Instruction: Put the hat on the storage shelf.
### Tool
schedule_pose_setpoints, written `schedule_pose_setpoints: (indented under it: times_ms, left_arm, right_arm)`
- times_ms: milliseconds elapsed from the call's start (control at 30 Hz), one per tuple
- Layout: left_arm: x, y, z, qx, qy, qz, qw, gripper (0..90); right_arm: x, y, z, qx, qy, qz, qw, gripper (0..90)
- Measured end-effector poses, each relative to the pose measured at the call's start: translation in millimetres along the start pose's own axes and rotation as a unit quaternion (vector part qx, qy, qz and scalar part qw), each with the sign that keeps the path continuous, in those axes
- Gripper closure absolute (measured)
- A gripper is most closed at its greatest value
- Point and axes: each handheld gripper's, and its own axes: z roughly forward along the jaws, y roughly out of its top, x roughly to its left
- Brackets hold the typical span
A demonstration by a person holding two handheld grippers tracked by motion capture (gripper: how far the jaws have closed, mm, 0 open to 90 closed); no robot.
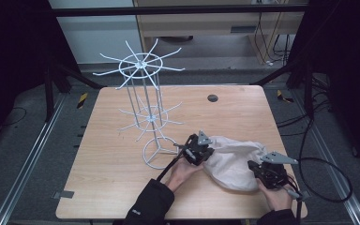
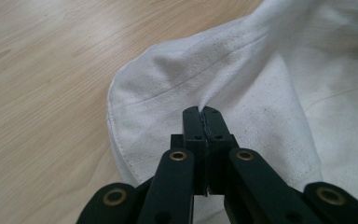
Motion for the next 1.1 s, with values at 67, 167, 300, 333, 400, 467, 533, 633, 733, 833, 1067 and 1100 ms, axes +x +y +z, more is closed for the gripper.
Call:
schedule_pose_setpoints:
  times_ms: [67,167,300,333,400,467,533,633,733,833,1067,1100]
  left_arm:
    - [-0.3,-6.3,-8.7,-0.005,-0.002,-0.009,0.9999,90.0]
    - [-3.2,-14.4,-20.1,-0.001,0.002,-0.012,0.9999,90.0]
    - [-9.4,-23.6,-29.6,-0.007,0.003,-0.024,0.9997,90.0]
    - [-12.0,-27.6,-33.2,-0.011,0.002,-0.029,0.9995,90.0]
    - [-14.2,-31.8,-37.3,-0.013,0.006,-0.031,0.9994,90.0]
    - [-15.5,-36.1,-41.3,-0.016,0.005,-0.034,0.9993,90.0]
    - [-16.1,-38.0,-42.9,-0.017,0.004,-0.037,0.9992,90.0]
    - [-18.7,-42.3,-47.1,-0.018,0.006,-0.039,0.9991,90.0]
    - [-24.9,-46.9,-50.7,-0.022,0.008,-0.042,0.9988,90.0]
    - [-28.0,-49.1,-51.5,-0.026,0.007,-0.043,0.9987,90.0]
    - [-42.3,-54.3,-50.4,-0.031,-0.001,-0.036,0.9989,90.0]
    - [-42.3,-54.3,-50.4,-0.031,-0.001,-0.036,0.9989,90.0]
  right_arm:
    - [1.8,0.7,-0.6,-0.001,0.0,-0.003,1.0,89.0]
    - [7.4,2.1,-5.6,-0.001,0.005,-0.007,1.0,89.6]
    - [8.4,0.0,-12.0,-0.001,0.004,-0.007,1.0,90.0]
    - [7.2,-1.1,-12.6,0.007,-0.003,0.003,1.0,90.0]
    - [5.1,-1.7,-9.8,0.017,-0.006,0.012,0.9998,90.0]
    - [3.3,-1.6,-4.3,0.026,-0.011,0.014,0.9995,90.0]
    - [0.6,0.9,1.3,0.023,-0.009,0.013,0.9996,90.0]
    - [-0.7,4.9,7.9,0.021,-0.01,0.012,0.9996,90.0]
    - [-2.5,11.2,19.1,0.018,-0.015,0.0,0.9997,90.0]
    - [-4.2,14.2,23.8,0.016,-0.013,0.002,0.9998,90.0]
    - [-9.5,22.6,41.8,0.009,-0.009,0.015,0.9998,90.0]
    - [-10.8,22.8,43.4,0.008,-0.008,0.014,0.9998,90.0]
